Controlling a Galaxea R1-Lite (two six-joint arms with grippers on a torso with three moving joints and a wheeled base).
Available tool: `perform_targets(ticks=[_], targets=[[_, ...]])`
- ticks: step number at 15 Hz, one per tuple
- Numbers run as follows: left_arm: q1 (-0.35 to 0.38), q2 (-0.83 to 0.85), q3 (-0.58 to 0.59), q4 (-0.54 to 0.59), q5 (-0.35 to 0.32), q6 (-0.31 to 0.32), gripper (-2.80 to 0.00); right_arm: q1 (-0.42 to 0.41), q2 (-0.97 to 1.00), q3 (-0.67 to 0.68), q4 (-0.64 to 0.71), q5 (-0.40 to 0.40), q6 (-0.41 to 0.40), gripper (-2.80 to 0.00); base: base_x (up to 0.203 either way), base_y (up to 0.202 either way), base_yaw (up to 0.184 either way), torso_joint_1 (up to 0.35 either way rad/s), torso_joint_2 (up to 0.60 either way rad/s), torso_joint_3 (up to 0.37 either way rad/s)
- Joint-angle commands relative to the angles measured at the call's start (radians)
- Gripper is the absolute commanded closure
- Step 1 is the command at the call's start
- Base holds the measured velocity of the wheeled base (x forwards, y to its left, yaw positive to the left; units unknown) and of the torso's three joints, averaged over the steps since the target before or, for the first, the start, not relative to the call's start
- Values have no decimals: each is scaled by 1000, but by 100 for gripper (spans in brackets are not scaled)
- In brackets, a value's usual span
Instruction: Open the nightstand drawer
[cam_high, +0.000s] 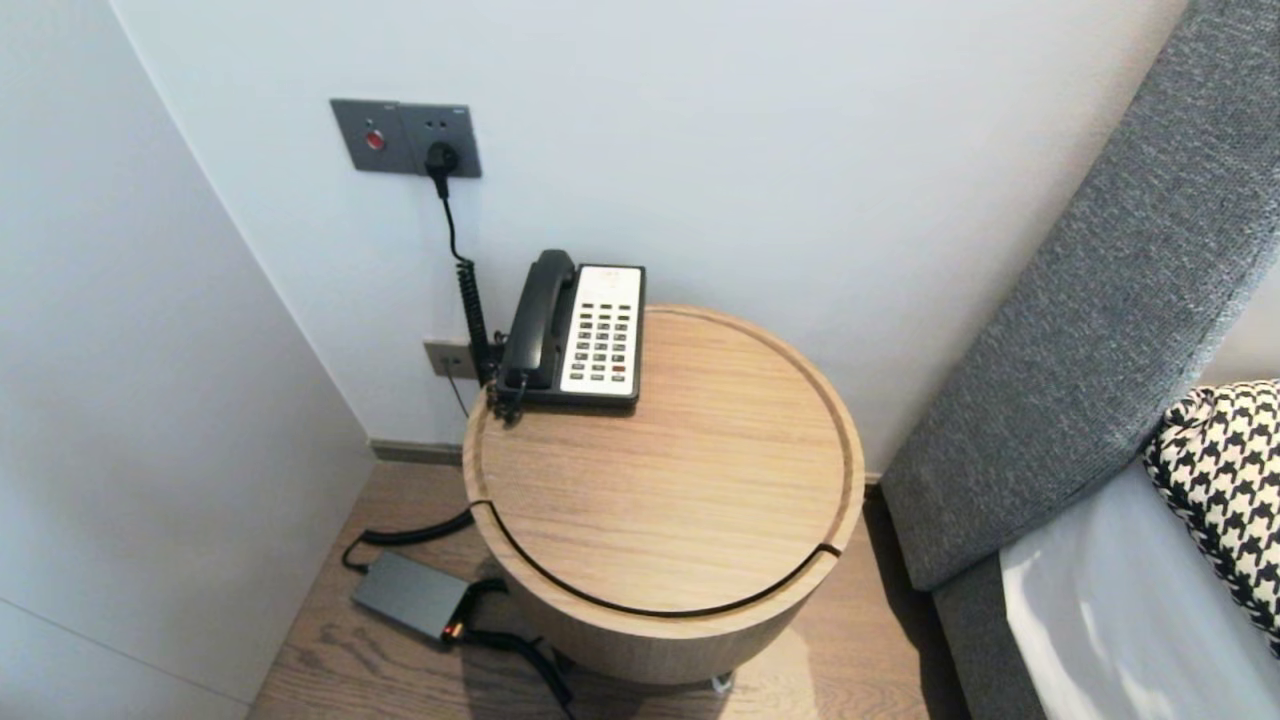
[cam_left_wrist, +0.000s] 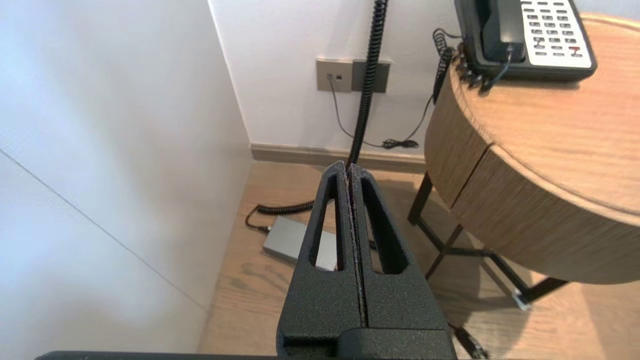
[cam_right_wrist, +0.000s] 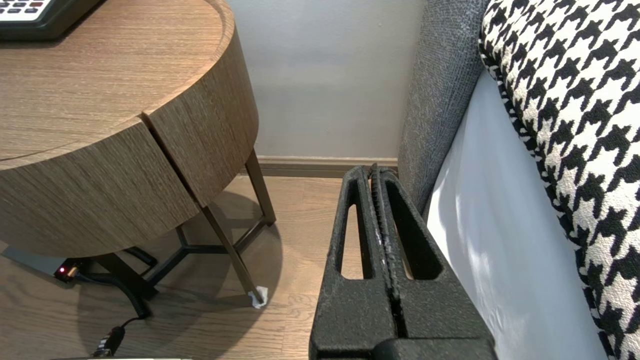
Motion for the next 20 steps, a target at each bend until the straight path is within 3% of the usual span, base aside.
perform_targets(ticks=[1,5,8,14,15,18,20], targets=[[-6,136,-154,67,0,-2,0,0,2,25,-1,0,0,0,0,0,0,0,0,0],[-30,263,-368,216,-2,-15,0,0,2,25,-1,0,0,0,0,0,0,0,0,0],[-79,389,-556,349,6,-100,0,0,2,25,-1,0,0,0,0,0,0,0,0,0],[-127,543,-633,438,37,-162,0,0,2,24,-1,0,0,0,0,0,0,0,0,0],[-146,570,-669,467,37,-199,0,0,2,24,-1,0,0,0,0,0,0,0,0,0],[-282,676,-794,584,44,-400,0,0,2,25,-1,0,0,0,0,0,0,0,0,0],[-348,723,-807,604,89,-446,0,0,2,25,-1,0,0,0,0,0,0,0,0,0]])
